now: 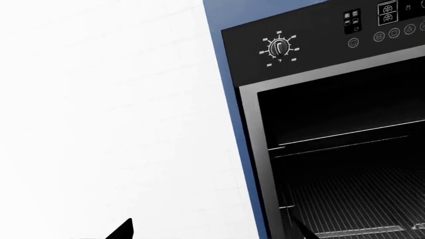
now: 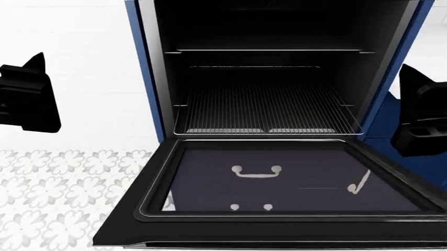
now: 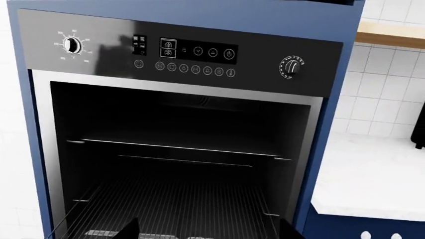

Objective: Fully slide the bottom oven rack out.

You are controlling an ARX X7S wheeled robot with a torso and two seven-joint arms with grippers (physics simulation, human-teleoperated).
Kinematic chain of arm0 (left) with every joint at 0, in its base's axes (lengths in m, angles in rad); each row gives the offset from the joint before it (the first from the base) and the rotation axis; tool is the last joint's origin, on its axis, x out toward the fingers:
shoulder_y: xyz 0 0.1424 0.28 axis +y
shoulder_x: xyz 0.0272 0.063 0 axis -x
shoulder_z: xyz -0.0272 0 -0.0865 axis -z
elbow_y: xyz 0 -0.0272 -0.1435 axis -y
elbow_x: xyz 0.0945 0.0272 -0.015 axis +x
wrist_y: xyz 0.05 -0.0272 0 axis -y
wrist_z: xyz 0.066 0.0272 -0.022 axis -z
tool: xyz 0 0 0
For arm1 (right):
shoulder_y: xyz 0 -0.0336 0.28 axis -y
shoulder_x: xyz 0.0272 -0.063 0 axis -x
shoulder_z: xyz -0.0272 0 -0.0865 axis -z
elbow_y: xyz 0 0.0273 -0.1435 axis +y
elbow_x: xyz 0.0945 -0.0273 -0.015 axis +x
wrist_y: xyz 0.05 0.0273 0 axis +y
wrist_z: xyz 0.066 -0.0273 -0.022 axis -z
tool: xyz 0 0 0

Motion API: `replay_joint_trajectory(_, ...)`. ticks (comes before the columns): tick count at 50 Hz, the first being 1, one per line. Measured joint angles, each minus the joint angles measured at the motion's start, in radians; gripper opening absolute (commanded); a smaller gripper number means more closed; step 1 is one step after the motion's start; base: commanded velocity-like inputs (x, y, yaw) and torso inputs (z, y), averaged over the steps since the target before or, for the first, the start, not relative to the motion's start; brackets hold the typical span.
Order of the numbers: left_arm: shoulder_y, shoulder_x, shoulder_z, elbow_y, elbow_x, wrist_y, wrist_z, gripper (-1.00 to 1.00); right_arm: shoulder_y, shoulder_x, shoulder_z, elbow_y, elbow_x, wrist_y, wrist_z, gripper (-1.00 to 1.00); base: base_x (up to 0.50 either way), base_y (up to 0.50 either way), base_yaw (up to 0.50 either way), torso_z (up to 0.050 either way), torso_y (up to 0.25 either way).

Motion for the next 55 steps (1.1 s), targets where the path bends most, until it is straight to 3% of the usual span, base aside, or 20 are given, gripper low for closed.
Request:
replay_joint_trajectory(14, 0.017, -0.015, 0.003, 0.001, 0.017, 0.016, 0.014, 1.00, -0.018, 0.010, 0.005, -0.003, 0.000, -0.016, -0.004, 1.00, 0.05, -0.41, 0.00, 0.000, 0.000)
replay_joint_trajectory(24, 0.022, -0.016, 0.010, 0.001, 0.026, 0.020, 0.018, 1.00, -0.054, 0.022, 0.032, -0.008, -0.014, -0.028, -0.019, 1.00, 0.45, -0.24, 0.00, 0.000, 0.000)
replay_joint_trajectory(39, 0.022, -0.016, 0.019, 0.002, 0.030, 0.025, 0.019, 1.00, -0.092, 0.028, 0.050, -0.017, -0.030, -0.037, -0.032, 1.00, 0.45, -0.15, 0.00, 0.000, 0.001)
replay_joint_trajectory(55, 0.031, -0.018, 0.026, 0.006, 0.042, 0.036, 0.029, 1.00, -0.078, 0.027, 0.021, -0.019, -0.021, -0.040, -0.020, 1.00, 0.15, -0.01, 0.00, 0.000, 0.001)
